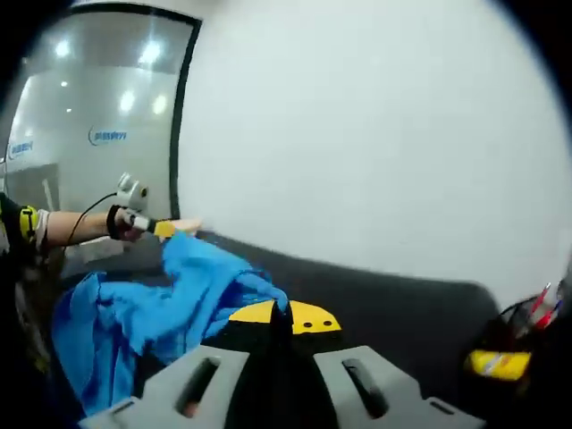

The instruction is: Spread out the cloth and fold it

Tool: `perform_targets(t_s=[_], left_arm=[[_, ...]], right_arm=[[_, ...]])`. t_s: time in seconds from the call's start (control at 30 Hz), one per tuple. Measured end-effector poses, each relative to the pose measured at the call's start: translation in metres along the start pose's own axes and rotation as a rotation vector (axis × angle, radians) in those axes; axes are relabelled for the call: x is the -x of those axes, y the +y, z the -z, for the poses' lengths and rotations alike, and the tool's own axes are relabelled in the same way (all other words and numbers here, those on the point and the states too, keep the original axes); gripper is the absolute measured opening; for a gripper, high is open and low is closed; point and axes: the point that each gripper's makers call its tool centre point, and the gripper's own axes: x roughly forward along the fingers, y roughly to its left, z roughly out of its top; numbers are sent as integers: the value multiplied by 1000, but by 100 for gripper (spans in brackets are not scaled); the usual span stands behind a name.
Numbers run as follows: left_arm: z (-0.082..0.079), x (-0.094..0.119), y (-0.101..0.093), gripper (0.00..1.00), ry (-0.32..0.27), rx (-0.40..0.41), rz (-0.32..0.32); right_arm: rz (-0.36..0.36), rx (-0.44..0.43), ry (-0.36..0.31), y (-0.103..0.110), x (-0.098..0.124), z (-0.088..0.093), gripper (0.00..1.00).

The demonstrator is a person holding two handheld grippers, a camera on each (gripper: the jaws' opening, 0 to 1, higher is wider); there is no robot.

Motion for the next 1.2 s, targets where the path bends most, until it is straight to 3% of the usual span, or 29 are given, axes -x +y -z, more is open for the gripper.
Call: perform_targets(t_s=[0.13,0.23,0.3,0.37,0.4,0.43,0.5,0.63,0.73,0.77,0.8,0.87,0.9,0.93,1.0,1.07,1.1,1.13,1.2], left_arm=[[-45,0,3,0,-58,-16,-24],[-101,9,16,0,-174,-119,-147],[-130,22,32,0,-209,-118,-214],[-144,39,54,0,-238,-70,-278],[-144,46,61,0,-245,-49,-288],[-140,57,74,0,-245,-52,-322],[-128,66,87,0,-232,-44,-330],[-65,80,130,0,-133,47,-404],[-35,79,152,1,-125,99,-442],[-26,78,156,3,-112,101,-453],[-17,77,161,10,-97,99,-464],[-18,76,161,16,-140,87,-440],[-23,77,158,19,-181,84,-418],[-28,77,155,21,-212,99,-411],[-39,63,134,27,-272,112,-305],[-38,43,120,34,-259,127,-261],[-35,24,109,34,-238,119,-231],[-29,9,101,32,-210,113,-204],[-11,-32,80,29,-119,119,-139]], right_arm=[[20,20,-48,-16,-9,-43,2],[50,136,-68,-15,-34,-77,2],[83,160,-115,-14,-51,-101,2],[52,159,-157,3,-78,-123,2],[24,144,-156,18,-90,-123,2],[20,157,-157,23,-99,-123,2],[0,173,-150,36,-116,-115,2],[-77,111,-38,61,-166,-58,3],[-104,76,65,73,-192,-13,7],[-95,73,92,72,-194,-5,13],[-77,86,68,68,-196,-7,19],[-76,87,-33,61,-188,-23,20],[-72,74,-46,57,-183,-26,20],[-74,63,-30,52,-172,-25,20],[-77,62,-7,46,-160,-15,20],[-52,30,59,36,-148,14,20],[-61,10,97,35,-144,29,20],[-60,-37,147,33,-139,50,20],[-56,-105,173,33,-134,72,20]])
